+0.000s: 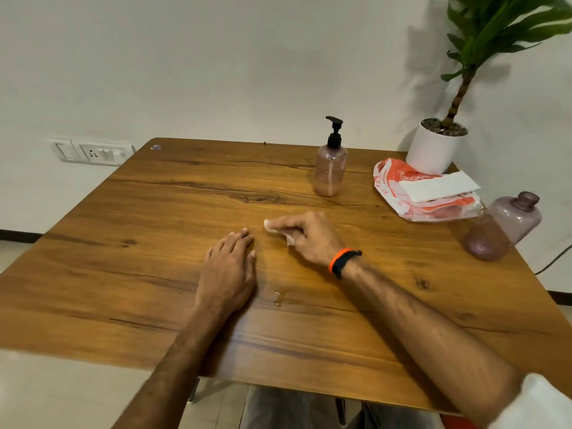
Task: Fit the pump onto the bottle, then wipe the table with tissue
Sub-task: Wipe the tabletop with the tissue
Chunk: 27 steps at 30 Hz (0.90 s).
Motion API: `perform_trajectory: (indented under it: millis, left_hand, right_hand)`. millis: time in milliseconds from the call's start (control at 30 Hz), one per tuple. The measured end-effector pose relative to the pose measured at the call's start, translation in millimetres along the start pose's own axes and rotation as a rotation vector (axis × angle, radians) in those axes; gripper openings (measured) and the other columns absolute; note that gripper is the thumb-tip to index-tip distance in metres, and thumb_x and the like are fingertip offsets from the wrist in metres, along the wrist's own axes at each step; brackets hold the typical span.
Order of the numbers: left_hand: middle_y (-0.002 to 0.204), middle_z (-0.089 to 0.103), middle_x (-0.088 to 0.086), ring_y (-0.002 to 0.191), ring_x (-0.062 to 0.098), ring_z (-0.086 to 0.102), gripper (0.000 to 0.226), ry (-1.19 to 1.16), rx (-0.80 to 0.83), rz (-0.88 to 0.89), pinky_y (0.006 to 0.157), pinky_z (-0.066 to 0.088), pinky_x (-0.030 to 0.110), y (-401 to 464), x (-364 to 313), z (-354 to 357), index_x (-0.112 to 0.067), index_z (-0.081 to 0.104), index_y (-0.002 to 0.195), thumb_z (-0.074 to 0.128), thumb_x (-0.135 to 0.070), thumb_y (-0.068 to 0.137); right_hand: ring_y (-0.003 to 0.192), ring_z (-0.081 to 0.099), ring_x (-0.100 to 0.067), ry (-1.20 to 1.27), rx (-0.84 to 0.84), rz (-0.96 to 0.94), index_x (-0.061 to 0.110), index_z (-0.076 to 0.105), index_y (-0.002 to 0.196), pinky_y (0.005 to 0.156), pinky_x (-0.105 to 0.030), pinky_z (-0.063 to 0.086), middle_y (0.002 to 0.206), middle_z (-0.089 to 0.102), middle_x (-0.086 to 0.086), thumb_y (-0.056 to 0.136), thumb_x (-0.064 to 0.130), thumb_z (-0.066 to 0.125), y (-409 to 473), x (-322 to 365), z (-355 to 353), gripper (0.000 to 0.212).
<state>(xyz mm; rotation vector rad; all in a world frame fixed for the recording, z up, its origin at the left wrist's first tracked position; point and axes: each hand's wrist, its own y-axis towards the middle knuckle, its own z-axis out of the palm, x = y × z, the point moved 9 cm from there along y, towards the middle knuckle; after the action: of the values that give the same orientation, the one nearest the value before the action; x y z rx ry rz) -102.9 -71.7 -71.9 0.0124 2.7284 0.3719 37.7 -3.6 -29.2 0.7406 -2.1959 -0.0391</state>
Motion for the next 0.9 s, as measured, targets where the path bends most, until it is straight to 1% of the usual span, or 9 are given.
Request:
perform_trajectory:
  millis: [100,167,267,467,567,633,700,800,900]
  left_hand:
    - [0.149,0.044,0.000,0.136,0.019,0.040,0.040,0.000,-0.007,0.002,0.113,0.031,0.042,0,0,0,-0.017,0.052,0.136,0.042,-0.030,0.099]
    - [0.150,0.044,-0.001,0.137,0.018,0.039,0.041,-0.005,-0.007,0.004,0.114,0.031,0.041,0,0,1,-0.017,0.052,0.136,0.041,-0.031,0.099]
    - [0.150,0.043,-0.001,0.137,0.017,0.038,0.041,-0.007,-0.003,0.003,0.114,0.030,0.041,1,1,2,-0.017,0.051,0.137,0.040,-0.032,0.100]
    - [0.150,0.043,-0.002,0.137,0.016,0.038,0.042,-0.004,0.016,0.007,0.114,0.030,0.041,1,2,1,-0.019,0.049,0.138,0.039,-0.033,0.100]
    - [0.149,0.044,0.000,0.136,0.019,0.039,0.040,-0.011,0.009,0.001,0.113,0.030,0.041,-1,0,-1,-0.017,0.051,0.136,0.042,-0.030,0.099]
    - [0.149,0.045,0.001,0.136,0.020,0.040,0.040,-0.004,0.001,-0.002,0.112,0.030,0.041,-1,0,-2,-0.016,0.052,0.135,0.043,-0.029,0.099]
    - [0.149,0.045,0.001,0.136,0.020,0.040,0.041,-0.002,0.008,0.001,0.112,0.030,0.042,-1,0,-2,-0.016,0.052,0.136,0.041,-0.030,0.099]
    - [0.149,0.046,0.001,0.135,0.020,0.041,0.050,-0.006,0.019,0.005,0.112,0.031,0.042,-1,-1,-2,-0.016,0.052,0.136,0.033,-0.037,0.095]
    - [0.148,0.046,0.001,0.135,0.021,0.042,0.052,-0.005,0.013,0.001,0.112,0.032,0.043,-1,-1,-1,-0.015,0.053,0.135,0.032,-0.038,0.093]
  right_hand:
    - [0.112,0.063,-0.015,-0.110,-0.222,0.141,0.016,0.072,0.111,0.103,-0.020,0.043,0.117,0.070,-0.003,0.088,-0.006,0.058,33,-33,-36,0.035]
    - [0.114,0.063,-0.023,-0.224,-0.183,0.217,0.014,0.070,0.116,0.105,-0.022,0.041,0.120,0.068,-0.009,0.088,-0.009,0.054,50,-57,-38,0.039]
    - [0.117,0.060,-0.026,-0.320,-0.050,0.254,0.016,0.068,0.119,0.107,-0.033,0.044,0.125,0.065,-0.011,0.088,-0.010,0.051,63,-75,-23,0.044]
    - [0.128,0.053,-0.017,-0.263,0.155,0.028,0.020,0.069,0.119,0.113,-0.031,0.036,0.132,0.061,0.001,0.087,-0.008,0.048,28,-22,23,0.047]
    - [0.127,0.054,-0.014,-0.178,0.226,-0.116,0.014,0.070,0.117,0.113,-0.026,0.035,0.128,0.064,-0.003,0.083,-0.012,0.049,-14,12,36,0.048]
    - [0.122,0.057,-0.008,-0.072,0.258,-0.145,0.014,0.072,0.115,0.109,-0.020,0.038,0.123,0.067,-0.001,0.085,-0.010,0.051,-33,21,32,0.043]
    - [0.117,0.059,-0.001,0.074,0.210,-0.073,0.017,0.072,0.114,0.104,-0.017,0.042,0.119,0.069,0.003,0.091,-0.003,0.055,-40,15,14,0.034]
    - [0.116,0.061,-0.005,0.258,-0.031,0.099,0.015,0.070,0.115,0.099,-0.021,0.048,0.120,0.068,0.004,0.092,-0.002,0.056,-36,-18,-31,0.032]
    - [0.110,0.063,-0.006,0.166,-0.301,0.223,0.015,0.072,0.111,0.092,-0.012,0.048,0.114,0.071,0.004,0.092,0.001,0.059,-31,-57,-81,0.027]
